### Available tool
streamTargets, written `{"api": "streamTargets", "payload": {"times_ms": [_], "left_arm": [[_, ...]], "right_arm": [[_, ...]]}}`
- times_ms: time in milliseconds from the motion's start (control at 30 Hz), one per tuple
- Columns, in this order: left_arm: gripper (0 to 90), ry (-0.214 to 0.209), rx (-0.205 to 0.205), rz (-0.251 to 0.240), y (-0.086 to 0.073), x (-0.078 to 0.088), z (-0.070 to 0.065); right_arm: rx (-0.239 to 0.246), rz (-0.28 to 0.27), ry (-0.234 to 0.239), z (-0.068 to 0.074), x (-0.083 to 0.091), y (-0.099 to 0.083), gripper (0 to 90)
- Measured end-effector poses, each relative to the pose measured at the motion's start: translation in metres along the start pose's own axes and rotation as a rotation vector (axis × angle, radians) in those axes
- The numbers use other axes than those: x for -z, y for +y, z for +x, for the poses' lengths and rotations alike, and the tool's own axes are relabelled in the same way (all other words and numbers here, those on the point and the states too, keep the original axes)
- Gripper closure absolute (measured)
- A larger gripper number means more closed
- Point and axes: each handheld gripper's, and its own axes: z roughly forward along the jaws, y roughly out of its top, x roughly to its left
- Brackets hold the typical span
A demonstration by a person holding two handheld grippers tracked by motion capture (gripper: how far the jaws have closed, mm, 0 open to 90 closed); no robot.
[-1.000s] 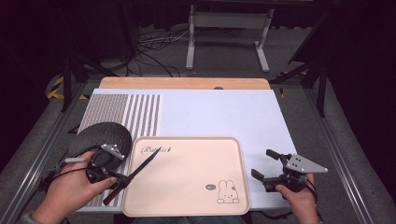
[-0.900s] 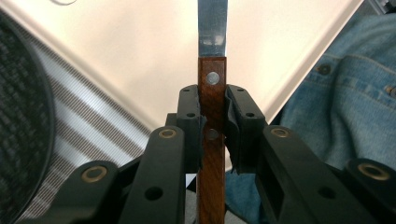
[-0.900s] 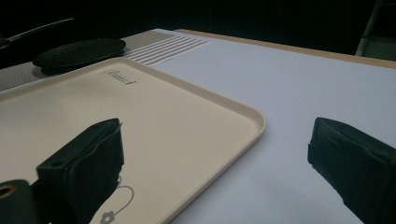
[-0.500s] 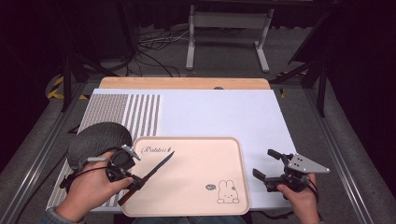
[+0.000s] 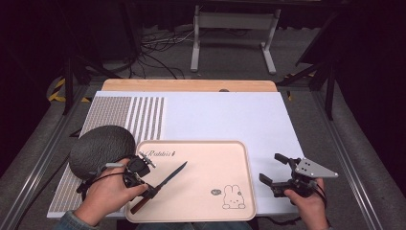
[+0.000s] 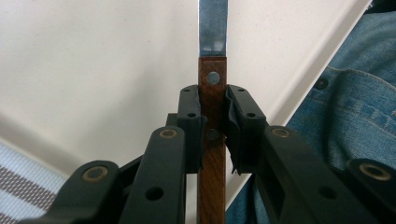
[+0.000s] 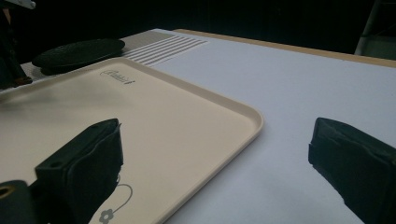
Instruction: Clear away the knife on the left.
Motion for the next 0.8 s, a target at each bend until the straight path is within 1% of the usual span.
{"api": "streamTargets", "payload": {"times_ms": [33, 100, 200, 333, 467, 533, 633, 667, 700, 800], "left_arm": [[77.6, 0.000, -0.001, 0.000, 0.001, -0.001, 0.000], [77.6, -0.012, 0.014, 0.004, 0.001, -0.004, 0.001], [77.6, -0.004, 0.033, 0.008, 0.002, -0.008, 0.002], [77.6, -0.004, 0.057, 0.022, 0.002, -0.011, 0.003], [77.6, -0.005, 0.060, 0.027, 0.003, -0.014, 0.004], [77.6, -0.001, 0.072, 0.028, 0.004, -0.016, 0.005], [77.5, 0.007, 0.074, 0.028, 0.005, -0.017, 0.006], [77.6, 0.008, 0.084, 0.033, 0.005, -0.018, 0.006], [77.5, 0.008, 0.076, 0.033, 0.005, -0.019, 0.007], [77.5, 0.012, 0.083, 0.032, 0.006, -0.020, 0.008]], "right_arm": [[0.000, 0.000, 0.000, 0.000, 0.000, 0.000, 4.0], [0.001, -0.001, 0.001, 0.000, 0.000, 0.000, 4.0], [0.000, -0.005, 0.002, 0.000, 0.000, 0.000, 4.0], [0.000, -0.005, 0.003, 0.000, 0.000, 0.000, 3.8], [0.001, -0.005, 0.004, 0.000, 0.000, 0.000, 3.8], [0.001, -0.005, 0.005, 0.000, 0.000, 0.000, 3.8], [0.002, -0.005, 0.005, 0.000, 0.000, 0.000, 3.8], [0.001, -0.006, 0.005, 0.000, 0.000, 0.000, 3.8], [0.001, -0.006, 0.005, 0.000, 0.000, 0.000, 3.8], [0.001, -0.006, 0.006, 0.000, 0.000, 0.000, 3.8]]}}
